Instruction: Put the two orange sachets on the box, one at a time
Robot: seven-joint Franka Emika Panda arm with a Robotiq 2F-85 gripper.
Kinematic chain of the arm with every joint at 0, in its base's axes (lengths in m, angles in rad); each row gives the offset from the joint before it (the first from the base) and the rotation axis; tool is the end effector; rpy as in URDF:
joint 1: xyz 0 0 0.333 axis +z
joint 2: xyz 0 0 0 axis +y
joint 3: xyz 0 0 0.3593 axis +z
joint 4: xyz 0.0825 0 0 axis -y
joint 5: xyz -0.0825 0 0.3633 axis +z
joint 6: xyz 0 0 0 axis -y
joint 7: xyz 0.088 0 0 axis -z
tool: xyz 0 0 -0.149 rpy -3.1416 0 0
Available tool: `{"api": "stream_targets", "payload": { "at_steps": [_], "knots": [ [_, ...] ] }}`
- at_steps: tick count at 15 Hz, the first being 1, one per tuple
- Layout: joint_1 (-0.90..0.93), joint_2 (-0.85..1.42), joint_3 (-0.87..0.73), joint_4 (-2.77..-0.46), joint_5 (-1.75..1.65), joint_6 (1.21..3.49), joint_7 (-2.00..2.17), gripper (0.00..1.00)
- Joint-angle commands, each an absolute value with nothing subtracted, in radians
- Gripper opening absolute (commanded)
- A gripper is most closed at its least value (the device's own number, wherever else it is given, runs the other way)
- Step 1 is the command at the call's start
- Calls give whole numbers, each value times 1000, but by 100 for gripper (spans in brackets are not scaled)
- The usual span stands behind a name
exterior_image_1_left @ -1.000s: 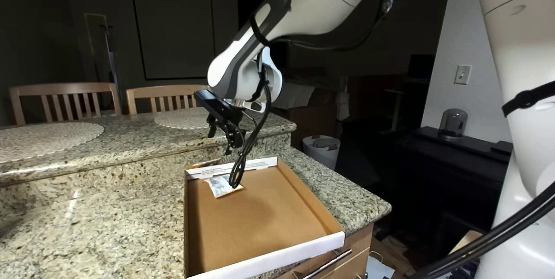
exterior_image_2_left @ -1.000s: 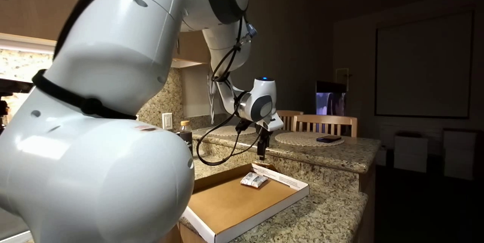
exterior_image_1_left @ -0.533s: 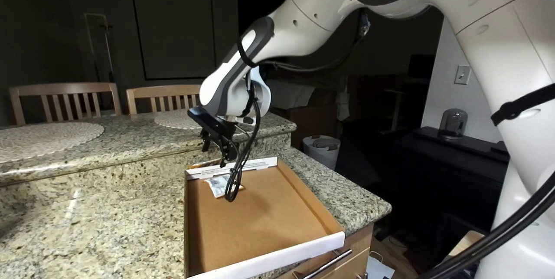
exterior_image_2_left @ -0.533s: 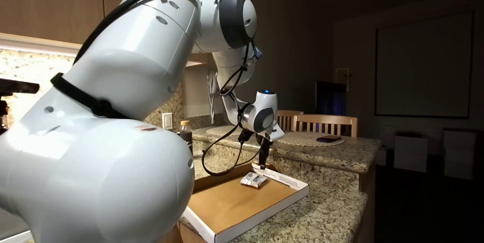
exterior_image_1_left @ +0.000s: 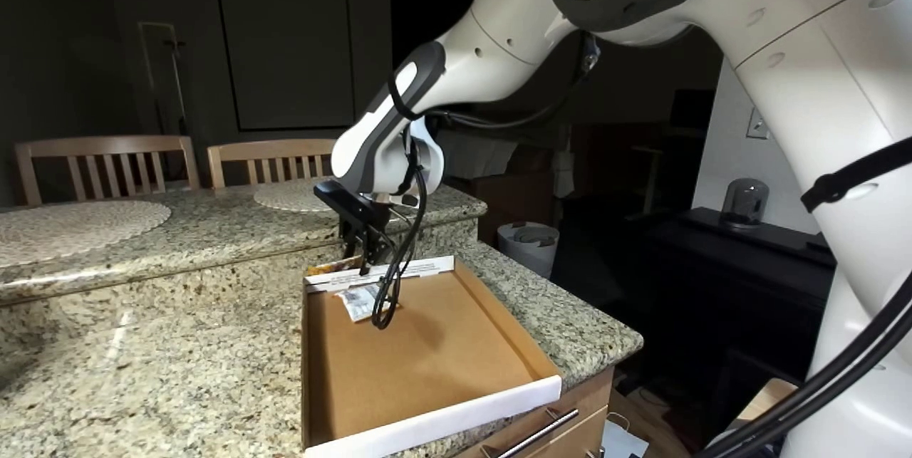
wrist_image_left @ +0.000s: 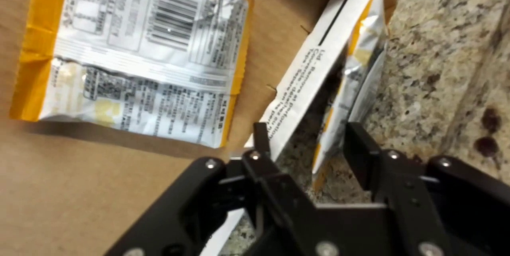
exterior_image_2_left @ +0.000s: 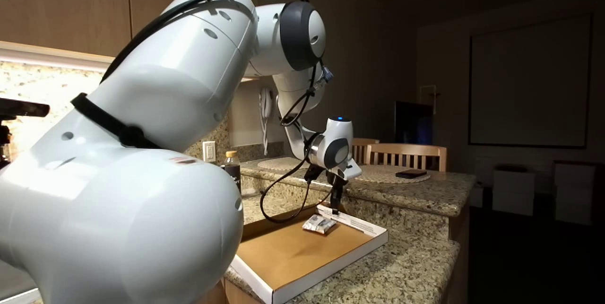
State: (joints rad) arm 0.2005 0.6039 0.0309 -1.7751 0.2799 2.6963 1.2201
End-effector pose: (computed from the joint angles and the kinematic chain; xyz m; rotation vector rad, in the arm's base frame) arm 0.6948 0.1567 0.2618 -2.2843 1.6151 -0.1664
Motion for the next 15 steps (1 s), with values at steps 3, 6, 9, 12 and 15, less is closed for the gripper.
{"api": "stream_targets", "payload": {
  "at_steps": [3,6,9,12,15],
  "knots": [
    [194,613,30,-1727,263,2618,1195,10],
    [193,611,35,-1721,267,2595,1193,0],
    [191,602,38,-1725,270,2591,1191,0],
    [189,579,42,-1751,277,2596,1191,0],
    [178,534,68,-1807,304,2605,1178,0]
  ]
}}
